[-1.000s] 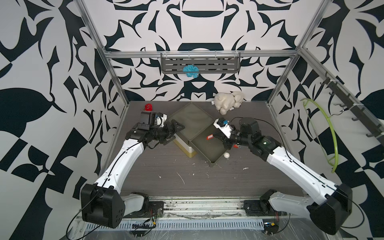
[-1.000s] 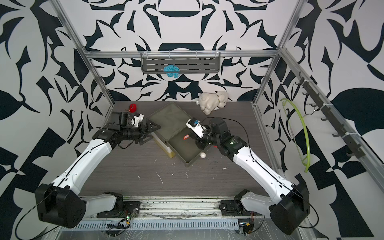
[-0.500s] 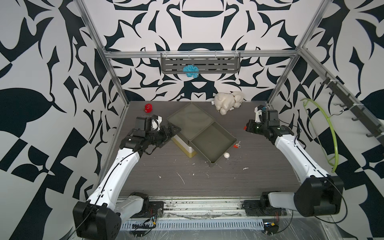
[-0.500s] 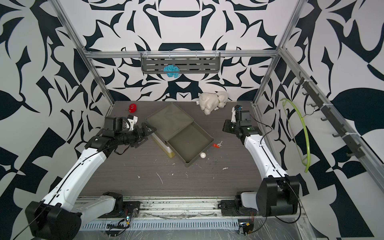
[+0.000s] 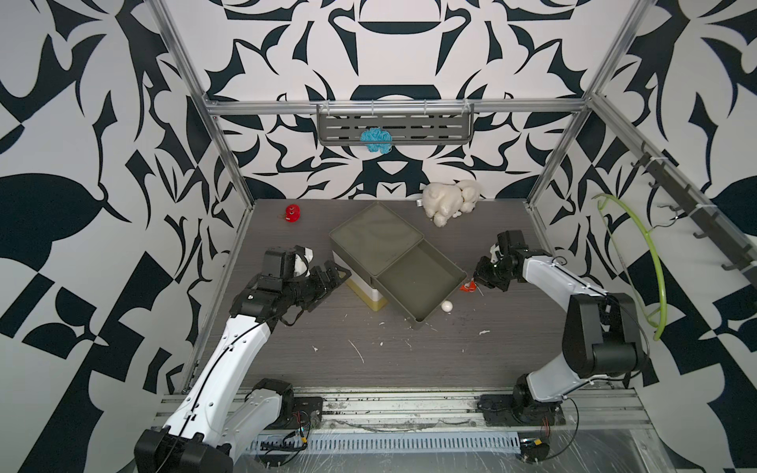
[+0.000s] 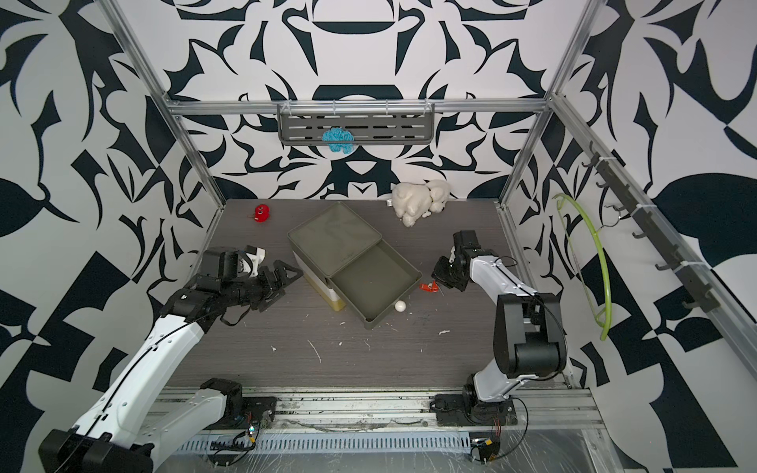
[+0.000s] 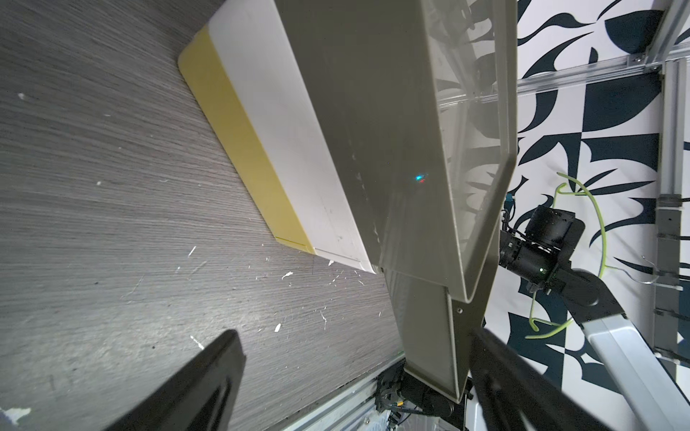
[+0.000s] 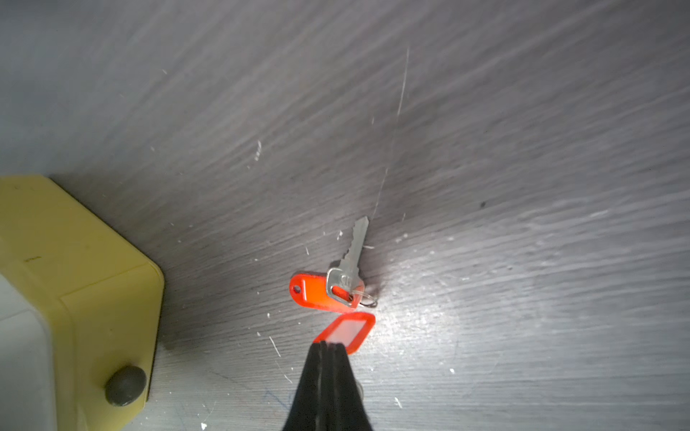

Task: Take the keys out of the drawer
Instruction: Place the key at the center of the board.

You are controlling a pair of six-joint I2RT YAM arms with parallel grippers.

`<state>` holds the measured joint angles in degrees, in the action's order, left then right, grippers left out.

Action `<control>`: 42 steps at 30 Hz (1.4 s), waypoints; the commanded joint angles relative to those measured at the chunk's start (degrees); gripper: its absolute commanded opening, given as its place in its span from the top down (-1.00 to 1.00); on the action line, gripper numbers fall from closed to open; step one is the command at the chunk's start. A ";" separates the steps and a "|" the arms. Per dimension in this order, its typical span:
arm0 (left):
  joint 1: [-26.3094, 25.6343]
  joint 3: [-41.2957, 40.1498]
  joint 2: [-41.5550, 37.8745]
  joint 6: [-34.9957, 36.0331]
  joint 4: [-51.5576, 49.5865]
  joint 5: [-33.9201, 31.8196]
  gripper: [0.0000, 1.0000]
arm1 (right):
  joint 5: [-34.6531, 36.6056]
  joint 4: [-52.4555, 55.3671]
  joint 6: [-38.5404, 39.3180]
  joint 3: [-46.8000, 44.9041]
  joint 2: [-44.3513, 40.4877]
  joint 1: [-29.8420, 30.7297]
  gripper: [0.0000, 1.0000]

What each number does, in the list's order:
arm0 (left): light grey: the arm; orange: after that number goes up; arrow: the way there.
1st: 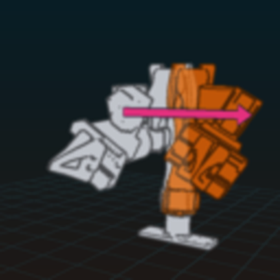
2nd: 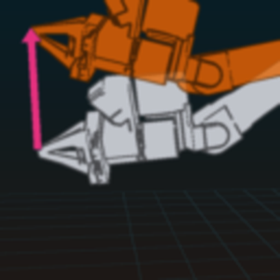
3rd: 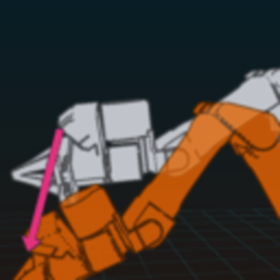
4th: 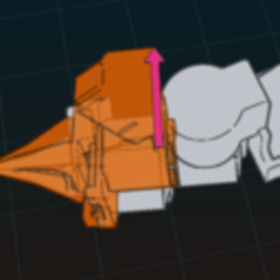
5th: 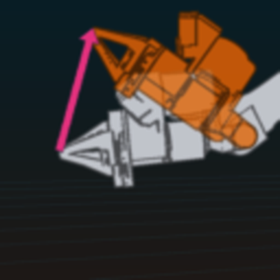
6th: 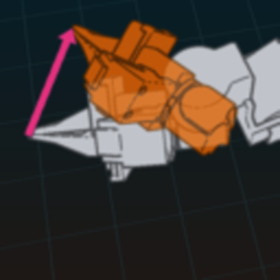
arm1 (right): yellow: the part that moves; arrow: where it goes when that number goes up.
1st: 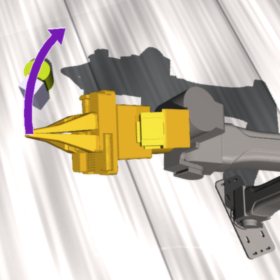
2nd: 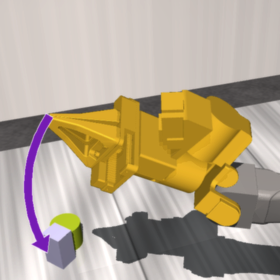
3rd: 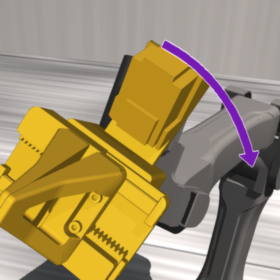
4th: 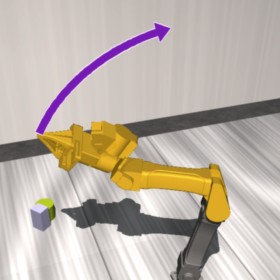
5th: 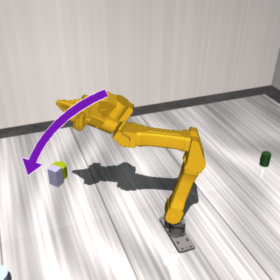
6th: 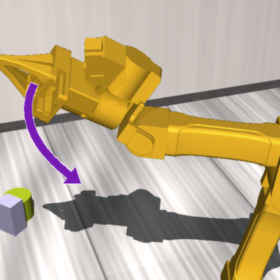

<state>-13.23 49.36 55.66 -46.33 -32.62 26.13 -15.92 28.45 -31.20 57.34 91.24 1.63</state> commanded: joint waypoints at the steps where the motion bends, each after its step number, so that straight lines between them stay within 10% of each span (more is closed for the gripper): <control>1: 0.14 0.25 0.01 -0.17 -0.63 -0.20 -0.98 | -1.82 -0.27 -1.48 -0.25 0.48 -0.21 1.00; 10: 0.10 1.35 1.60 0.52 -0.60 -0.03 -0.98 | -1.62 -0.69 -1.59 -0.96 2.73 -1.36 0.98; 20: 0.15 3.22 3.13 1.06 -0.41 -0.20 -0.98 | -1.26 0.95 -0.32 0.62 0.22 -2.23 0.16; 42: -3.75 30.71 24.51 2.87 2.25 3.93 -0.98 | -13.87 24.99 -0.83 -3.56 -24.63 -1.59 0.13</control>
<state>-15.11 78.11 77.34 -43.55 -31.88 28.12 -26.68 47.05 -32.16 55.07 69.60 -0.30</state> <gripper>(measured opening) 0.992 0.436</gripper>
